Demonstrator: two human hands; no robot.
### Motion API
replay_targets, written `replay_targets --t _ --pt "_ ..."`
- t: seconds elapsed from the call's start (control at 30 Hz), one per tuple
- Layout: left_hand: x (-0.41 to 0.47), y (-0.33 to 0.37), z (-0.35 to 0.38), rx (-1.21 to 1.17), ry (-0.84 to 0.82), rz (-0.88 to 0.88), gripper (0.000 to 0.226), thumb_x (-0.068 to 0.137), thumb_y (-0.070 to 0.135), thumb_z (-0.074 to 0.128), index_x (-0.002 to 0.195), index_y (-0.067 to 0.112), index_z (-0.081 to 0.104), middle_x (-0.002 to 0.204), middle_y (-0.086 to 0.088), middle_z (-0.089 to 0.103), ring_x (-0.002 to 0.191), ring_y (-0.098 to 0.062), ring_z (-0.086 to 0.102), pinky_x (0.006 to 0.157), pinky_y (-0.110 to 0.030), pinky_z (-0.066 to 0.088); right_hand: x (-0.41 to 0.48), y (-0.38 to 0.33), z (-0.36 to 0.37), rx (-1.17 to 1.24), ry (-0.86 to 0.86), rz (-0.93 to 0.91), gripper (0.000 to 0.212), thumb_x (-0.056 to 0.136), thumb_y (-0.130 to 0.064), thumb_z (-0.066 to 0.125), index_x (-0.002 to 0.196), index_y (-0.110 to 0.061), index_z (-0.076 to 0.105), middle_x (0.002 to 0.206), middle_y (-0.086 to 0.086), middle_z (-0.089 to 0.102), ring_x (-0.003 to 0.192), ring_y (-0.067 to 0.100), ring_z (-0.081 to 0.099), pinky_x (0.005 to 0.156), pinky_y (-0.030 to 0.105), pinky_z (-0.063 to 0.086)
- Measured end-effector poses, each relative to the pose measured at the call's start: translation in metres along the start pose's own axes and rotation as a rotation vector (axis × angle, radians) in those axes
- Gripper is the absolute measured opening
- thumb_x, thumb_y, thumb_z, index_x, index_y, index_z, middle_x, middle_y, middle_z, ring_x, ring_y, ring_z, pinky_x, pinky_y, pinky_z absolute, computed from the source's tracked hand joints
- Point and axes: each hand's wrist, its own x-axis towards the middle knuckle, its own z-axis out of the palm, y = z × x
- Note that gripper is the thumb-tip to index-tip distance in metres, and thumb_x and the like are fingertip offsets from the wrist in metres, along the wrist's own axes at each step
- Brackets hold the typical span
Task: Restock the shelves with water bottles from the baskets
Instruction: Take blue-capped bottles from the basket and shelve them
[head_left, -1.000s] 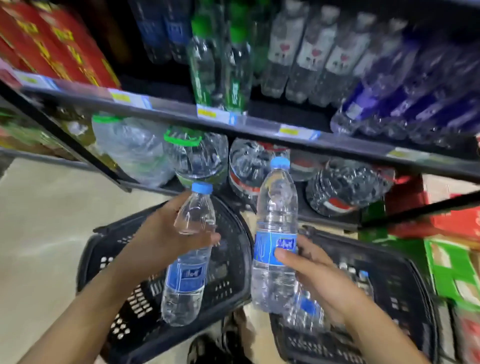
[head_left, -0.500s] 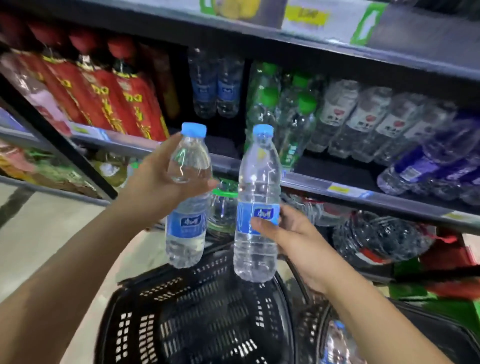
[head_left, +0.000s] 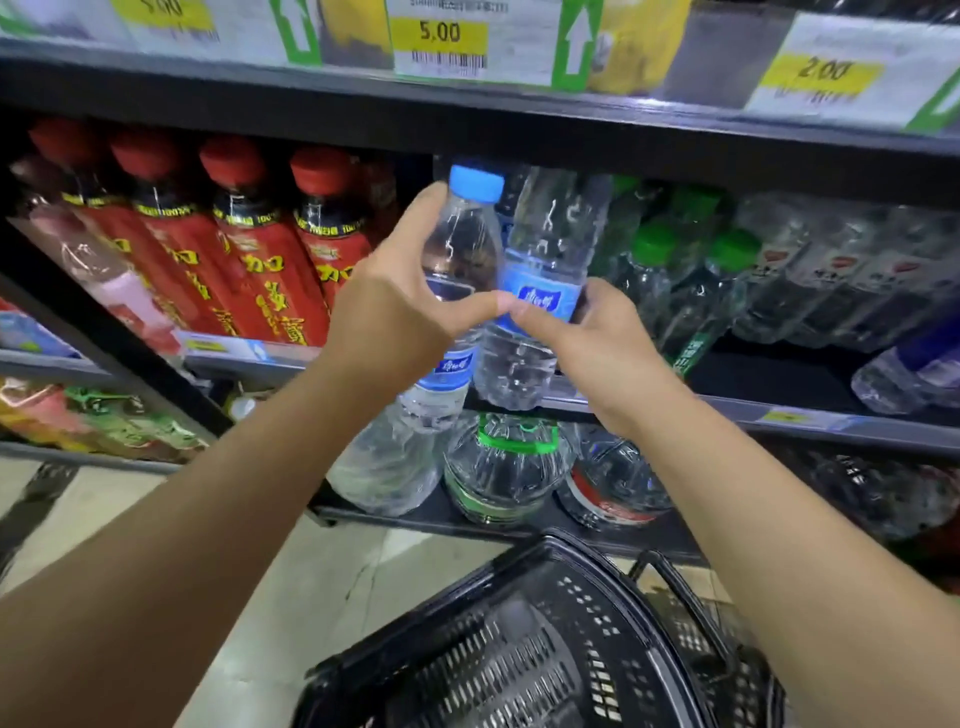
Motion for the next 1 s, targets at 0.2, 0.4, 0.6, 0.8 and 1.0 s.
replay_targets --t 0.2,0.4,0.6,0.8,1.0 --pt "0.018 -0.004 0.001 -0.090 0.169 -0.014 0.049 0.066 0.033 0.083 0.100 0.021 0.050 0.097 0.001 0.067 0.094 -0.020 0.067 0.086 -0.046 0.053 0.018 0.015 0.012 -0.128 -0.001 -0.017 0.037 0.084 -0.017 0.073 0.117 -0.012 0.056 0.109 0.000 0.068 0.098 0.014 0.066 0.095 0.039 0.051" --pt "0.042 -0.020 0.016 -0.077 0.202 -0.086 0.068 0.061 0.036 0.085 0.116 0.012 0.052 0.106 -0.002 0.068 0.101 -0.019 0.066 0.093 -0.043 0.052 0.044 0.019 0.015 -0.134 0.062 -0.020 0.031 0.085 -0.022 0.072 0.111 -0.014 0.058 0.107 0.000 0.069 0.098 0.017 0.066 0.094 0.041 0.052" --pt "0.036 -0.048 0.039 -0.167 0.215 -0.075 0.075 0.070 0.015 0.081 0.135 0.011 0.043 0.110 -0.003 0.067 0.103 -0.016 0.066 0.092 -0.034 0.053 0.061 0.037 0.021 -0.207 0.133 -0.049 0.029 0.085 -0.026 0.071 0.108 -0.011 0.062 0.102 0.000 0.069 0.093 0.018 0.065 0.086 0.037 0.053" --pt "0.037 -0.059 0.043 -0.096 0.229 -0.033 0.081 0.074 0.029 0.078 0.143 0.023 0.036 0.124 -0.004 0.062 0.116 -0.021 0.058 0.100 -0.041 0.047 0.063 0.046 0.026 -0.173 0.180 -0.100 0.021 0.088 -0.019 0.068 0.103 -0.013 0.053 0.089 -0.009 0.061 0.078 0.000 0.058 0.070 0.018 0.046" --pt "0.042 -0.059 0.040 0.024 0.221 -0.023 0.084 0.075 0.032 0.078 0.145 0.021 0.033 0.127 0.001 0.060 0.114 -0.015 0.057 0.102 -0.030 0.044 0.057 0.063 0.031 -0.196 0.140 -0.125 0.033 0.090 -0.017 0.065 0.106 -0.021 0.037 0.110 -0.002 0.057 0.100 0.012 0.056 0.075 0.014 0.037"
